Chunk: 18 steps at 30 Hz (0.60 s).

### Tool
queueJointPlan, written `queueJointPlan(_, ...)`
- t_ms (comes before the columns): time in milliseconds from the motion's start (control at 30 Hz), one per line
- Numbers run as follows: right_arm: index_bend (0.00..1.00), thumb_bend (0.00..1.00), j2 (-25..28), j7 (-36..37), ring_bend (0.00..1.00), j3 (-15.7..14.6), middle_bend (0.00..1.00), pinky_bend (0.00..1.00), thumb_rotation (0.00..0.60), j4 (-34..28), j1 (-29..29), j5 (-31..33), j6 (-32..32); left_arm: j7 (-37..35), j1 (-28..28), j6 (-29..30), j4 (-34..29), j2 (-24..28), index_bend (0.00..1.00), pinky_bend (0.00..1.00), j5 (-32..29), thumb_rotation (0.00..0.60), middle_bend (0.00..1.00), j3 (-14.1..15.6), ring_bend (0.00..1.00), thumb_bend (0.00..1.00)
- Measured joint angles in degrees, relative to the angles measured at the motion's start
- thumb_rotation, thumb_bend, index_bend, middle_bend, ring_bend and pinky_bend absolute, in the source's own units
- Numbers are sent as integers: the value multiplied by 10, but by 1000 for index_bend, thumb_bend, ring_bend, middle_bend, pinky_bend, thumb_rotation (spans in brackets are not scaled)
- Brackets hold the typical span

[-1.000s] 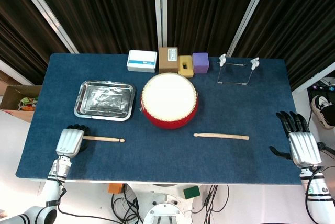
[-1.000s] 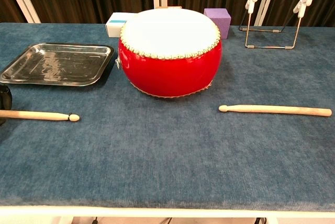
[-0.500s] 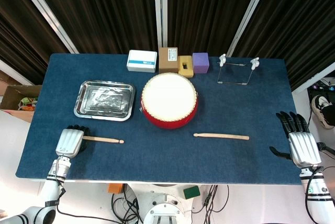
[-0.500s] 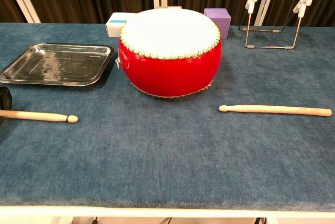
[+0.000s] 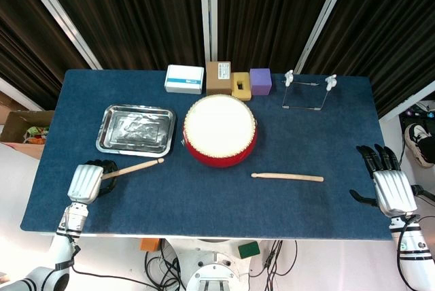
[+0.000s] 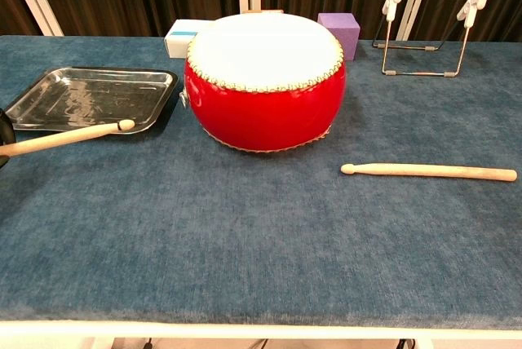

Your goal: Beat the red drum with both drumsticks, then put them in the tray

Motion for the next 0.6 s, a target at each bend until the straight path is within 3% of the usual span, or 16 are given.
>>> queueJointPlan(233, 116, 145, -1, -7, 0, 1, 188, 0, 600, -3, 9, 4, -15, -42, -8, 11, 15, 5, 667, 560, 33, 600, 635, 12, 519, 549)
queueJointPlan(600, 300, 176, -50, -32, 52, 2, 349, 97, 600, 22, 54, 45, -114, -90, -26, 51, 22, 4, 667, 565, 87, 600, 636, 23, 518, 557)
